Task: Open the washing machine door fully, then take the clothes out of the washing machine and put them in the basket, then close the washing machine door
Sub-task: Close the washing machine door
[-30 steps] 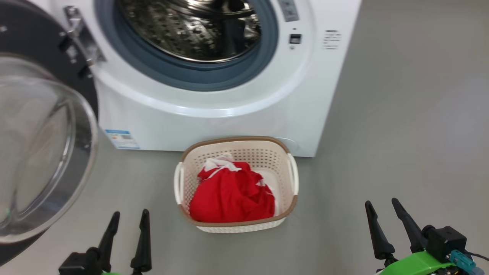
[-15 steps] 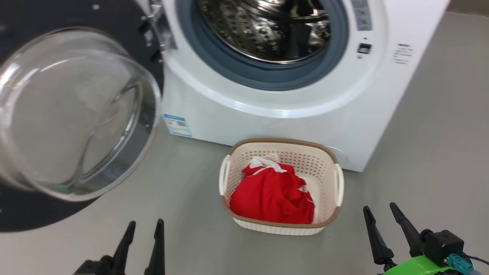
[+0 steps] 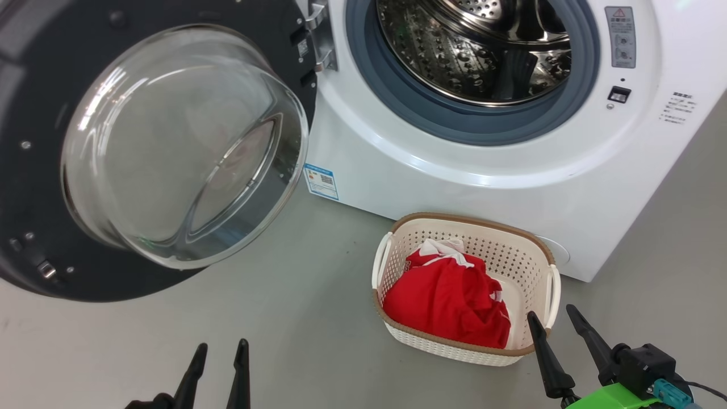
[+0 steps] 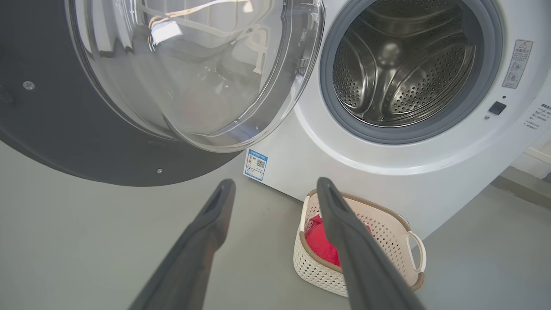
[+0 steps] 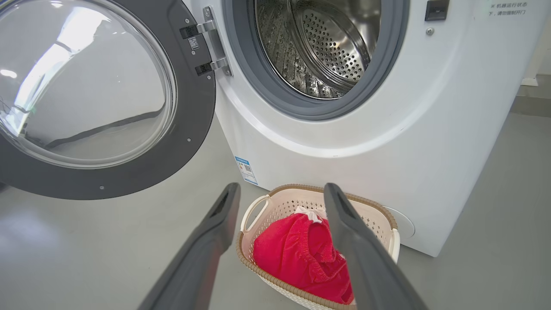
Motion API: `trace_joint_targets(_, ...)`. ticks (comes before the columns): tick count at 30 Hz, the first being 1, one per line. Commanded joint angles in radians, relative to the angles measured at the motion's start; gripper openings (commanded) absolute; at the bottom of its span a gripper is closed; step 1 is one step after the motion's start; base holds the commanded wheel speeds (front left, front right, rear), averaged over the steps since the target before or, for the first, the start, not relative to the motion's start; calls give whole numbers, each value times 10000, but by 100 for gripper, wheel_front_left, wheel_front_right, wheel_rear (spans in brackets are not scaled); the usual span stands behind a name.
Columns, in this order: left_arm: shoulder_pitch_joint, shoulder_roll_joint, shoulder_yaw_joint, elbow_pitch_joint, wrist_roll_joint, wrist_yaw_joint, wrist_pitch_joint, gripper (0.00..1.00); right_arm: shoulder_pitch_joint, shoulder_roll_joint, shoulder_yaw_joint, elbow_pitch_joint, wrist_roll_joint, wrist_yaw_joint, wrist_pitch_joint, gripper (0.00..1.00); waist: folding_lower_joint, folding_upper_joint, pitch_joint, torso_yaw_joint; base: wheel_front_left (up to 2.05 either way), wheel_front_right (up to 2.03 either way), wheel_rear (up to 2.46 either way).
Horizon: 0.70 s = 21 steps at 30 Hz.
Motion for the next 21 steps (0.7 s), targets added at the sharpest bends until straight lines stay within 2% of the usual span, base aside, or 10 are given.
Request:
trace_joint_targets(1,-99,106,252,-293,-78,89,-49,100,-15,-127,232,-219,-207,73,-65,100,0,-1,-17,117,0,0,0)
trace_joint_targets(19,-172,106,157,-496,-393,265,-49,100,-149,-231,337,-223,-209,73,-65,100,0,-1,169,185,0,0,0)
trace_joint_targets(21,-212,106,181,-488,-411,245,-49,37,-167,-229,340,-225,-208,73,-65,100,0,-1,176,159,0,0,0)
